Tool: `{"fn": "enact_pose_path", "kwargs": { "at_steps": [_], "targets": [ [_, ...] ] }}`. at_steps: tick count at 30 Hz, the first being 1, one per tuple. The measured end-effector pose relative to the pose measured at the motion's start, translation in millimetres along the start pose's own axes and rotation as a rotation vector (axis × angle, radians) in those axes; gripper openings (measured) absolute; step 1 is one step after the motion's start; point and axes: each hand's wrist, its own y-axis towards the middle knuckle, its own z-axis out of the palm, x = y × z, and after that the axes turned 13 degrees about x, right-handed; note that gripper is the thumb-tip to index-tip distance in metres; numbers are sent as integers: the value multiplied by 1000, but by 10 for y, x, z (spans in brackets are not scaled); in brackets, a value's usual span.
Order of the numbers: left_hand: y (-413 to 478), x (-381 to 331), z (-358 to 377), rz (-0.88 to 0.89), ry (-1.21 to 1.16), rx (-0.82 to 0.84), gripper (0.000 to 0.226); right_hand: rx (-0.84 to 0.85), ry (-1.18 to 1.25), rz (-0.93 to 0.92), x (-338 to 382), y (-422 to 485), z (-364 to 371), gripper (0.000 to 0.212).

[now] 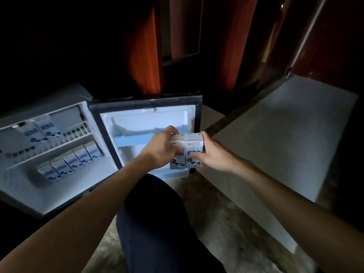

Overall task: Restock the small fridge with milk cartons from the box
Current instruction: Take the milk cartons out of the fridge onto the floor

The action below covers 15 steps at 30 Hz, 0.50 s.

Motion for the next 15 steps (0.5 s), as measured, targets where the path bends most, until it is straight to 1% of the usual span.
{"fn": "enact_pose_path", "kwargs": {
  "at_steps": [2, 5, 7, 10, 15],
  "targets": [
    [105, -74, 165, -4, 32, 40, 32, 13, 45, 36, -175, -134, -28, 42],
    [274, -181, 457, -19, 133, 141, 26, 32, 78, 80, -468, -321, -56, 44],
    [387, -210, 692, -45, 152, 173, 24, 28, 82, 123, -654, -436, -37, 46],
    [544, -145, 1100, -57, 167, 216, 27, 0, 126, 175, -978, -559, 35, 44],
    [801, 38, 1637, -70, 233, 360, 33, -23, 74, 207, -1527, -656, 226, 37]
  ]
}}
